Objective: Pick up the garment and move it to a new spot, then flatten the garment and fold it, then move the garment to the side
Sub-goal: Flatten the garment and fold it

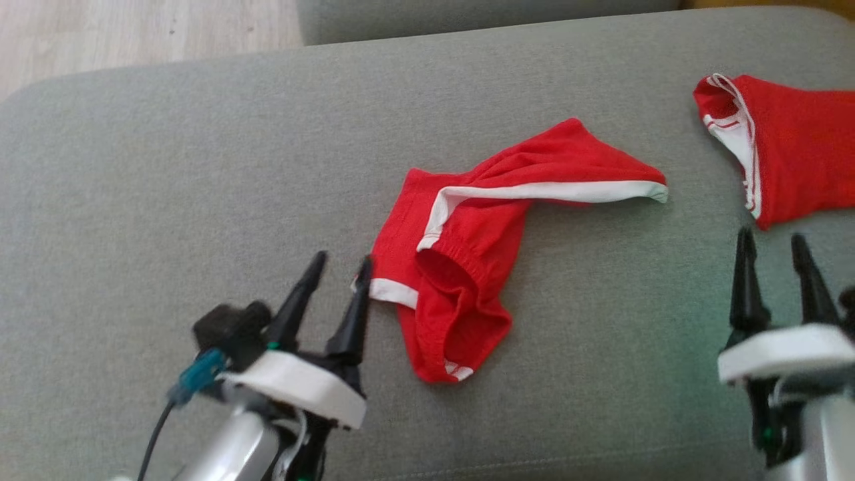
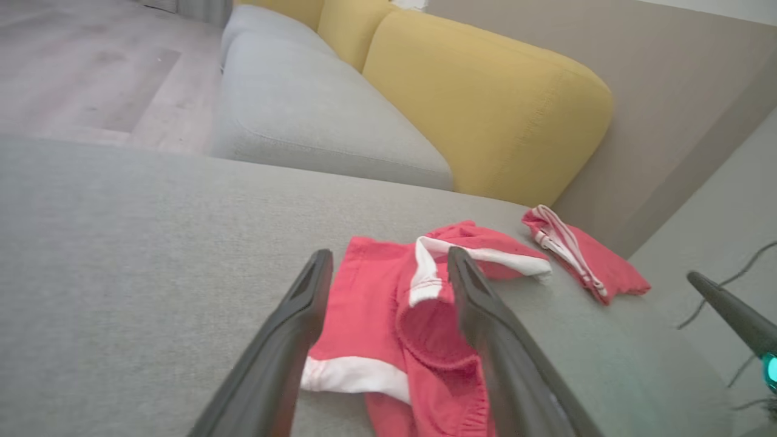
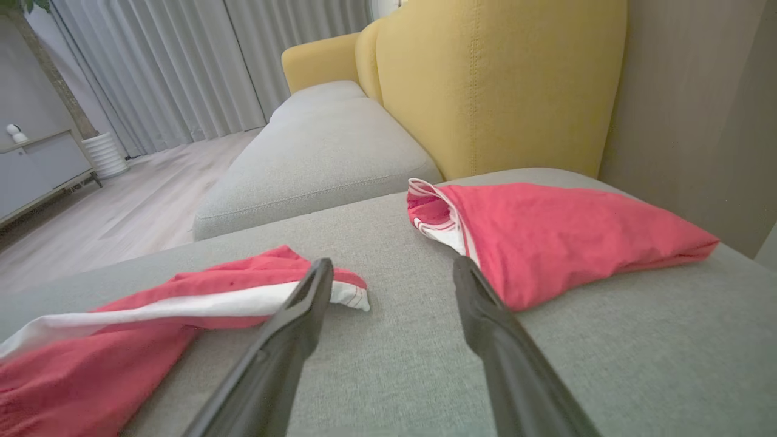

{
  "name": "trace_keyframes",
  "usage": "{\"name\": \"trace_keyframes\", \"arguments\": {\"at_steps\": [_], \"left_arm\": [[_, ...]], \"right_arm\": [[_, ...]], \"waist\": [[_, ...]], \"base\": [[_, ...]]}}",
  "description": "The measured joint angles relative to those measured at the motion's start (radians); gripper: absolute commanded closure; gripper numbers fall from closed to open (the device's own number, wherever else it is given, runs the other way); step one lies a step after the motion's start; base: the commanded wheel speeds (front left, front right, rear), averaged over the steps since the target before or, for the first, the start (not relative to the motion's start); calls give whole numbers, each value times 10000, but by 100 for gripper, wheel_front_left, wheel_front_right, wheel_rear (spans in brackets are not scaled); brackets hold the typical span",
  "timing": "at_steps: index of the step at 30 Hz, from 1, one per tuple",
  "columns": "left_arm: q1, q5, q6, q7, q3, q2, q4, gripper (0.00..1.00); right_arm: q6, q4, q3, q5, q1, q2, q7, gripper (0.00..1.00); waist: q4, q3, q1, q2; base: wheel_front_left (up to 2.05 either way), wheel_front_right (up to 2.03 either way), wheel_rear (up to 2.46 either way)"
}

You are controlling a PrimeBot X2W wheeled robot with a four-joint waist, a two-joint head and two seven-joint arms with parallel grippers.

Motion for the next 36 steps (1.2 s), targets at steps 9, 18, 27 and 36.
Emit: {"name": "trace_keyframes", "arguments": {"at_steps": [9,18,27,36], "left_arm": [[1169,2025,-504,-2,1783,-811,451,0],[1760,3018,-1218,-2,2792,-1469,1003,0],[1919,3624,-1868,-2,3864,-1797,1613,0],[2278,3931,-2209,-2,4567,-2002,1960,0]], "right_arm": [[0,941,282,-746,917,19,-1709,0],[0,1258,610,-702,1209,29,-1822,0],[0,1306,947,-836,1262,29,-1824,0],[0,1306,1081,-844,1268,29,-1824,0]], "waist": [[6,-388,0,0],[88,-631,0,0],[236,-808,0,0],[375,-958,0,0]], "base": [[0,0,0],[0,0,0],[0,0,0],[0,0,0]]}}
